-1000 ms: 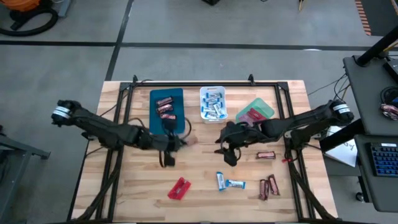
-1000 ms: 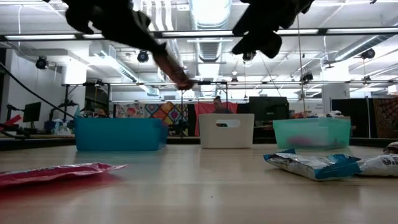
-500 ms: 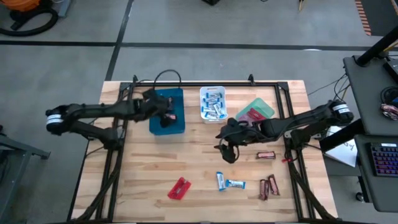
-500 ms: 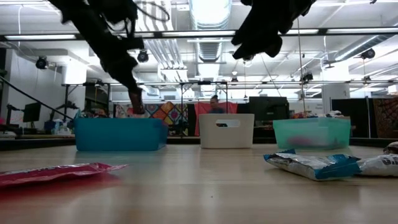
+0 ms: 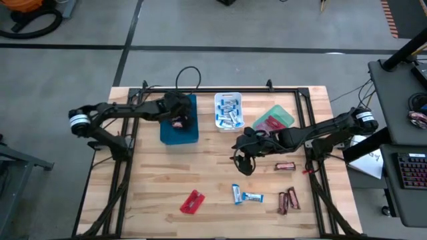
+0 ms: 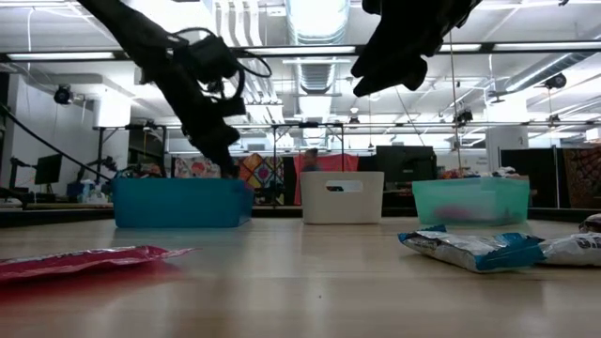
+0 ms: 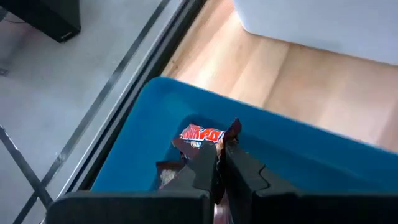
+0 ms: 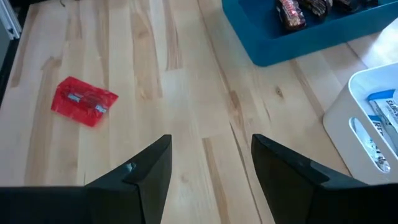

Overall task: Sort candy
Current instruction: Put the brown chocolate into the blue bin, then put the white chocolate into the white bin

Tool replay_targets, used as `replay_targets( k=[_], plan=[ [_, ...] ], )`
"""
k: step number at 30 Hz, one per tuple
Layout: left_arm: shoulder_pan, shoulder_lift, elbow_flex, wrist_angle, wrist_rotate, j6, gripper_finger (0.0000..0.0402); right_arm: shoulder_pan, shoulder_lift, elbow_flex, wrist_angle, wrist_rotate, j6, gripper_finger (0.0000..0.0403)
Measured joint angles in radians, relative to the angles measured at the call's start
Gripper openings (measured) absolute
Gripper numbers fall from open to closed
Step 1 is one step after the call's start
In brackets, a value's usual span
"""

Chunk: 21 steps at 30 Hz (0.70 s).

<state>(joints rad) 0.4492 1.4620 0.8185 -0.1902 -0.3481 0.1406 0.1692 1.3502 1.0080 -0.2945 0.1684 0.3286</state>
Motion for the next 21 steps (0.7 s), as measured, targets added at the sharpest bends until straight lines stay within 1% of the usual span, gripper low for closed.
replay_targets(
  k=[4, 7, 10, 11, 14, 19, 21],
  plan=[
    [0.001, 0.042, 0.000, 0.041, 0.000, 0.007, 0.0016, 0.000, 0.000, 0.000, -0.008, 0.000, 0.002, 0.0210],
    [0.001, 0.048, 0.000, 0.045, 0.000, 0.001, 0.0030, 0.000, 0.000, 0.000, -0.018, 0.000, 0.012, 0.0210],
    [0.001, 0.047, 0.000, 0.028, 0.004, -0.007, 0.0050, 0.000, 0.000, 0.000, -0.021, -0.002, 0.012, 0.0210],
    [0.001, 0.046, 0.000, 0.024, 0.020, -0.012, 0.0058, 0.000, 0.000, 0.000, -0.021, -0.006, 0.012, 0.0210],
    [0.001, 0.036, 0.000, 0.000, 0.077, -0.029, 0.0085, 0.000, 0.000, 0.000, -0.022, -0.011, 0.020, 0.0210],
    [-0.002, 0.006, 0.000, -0.054, 0.102, -0.061, 0.0123, 0.000, 0.000, 0.000, -0.044, -0.025, 0.049, 0.0210],
    [-0.006, -0.023, 0.000, -0.084, 0.106, -0.085, 0.0132, 0.000, -0.001, 0.000, -0.064, -0.055, 0.073, 0.0210]
  ],
)
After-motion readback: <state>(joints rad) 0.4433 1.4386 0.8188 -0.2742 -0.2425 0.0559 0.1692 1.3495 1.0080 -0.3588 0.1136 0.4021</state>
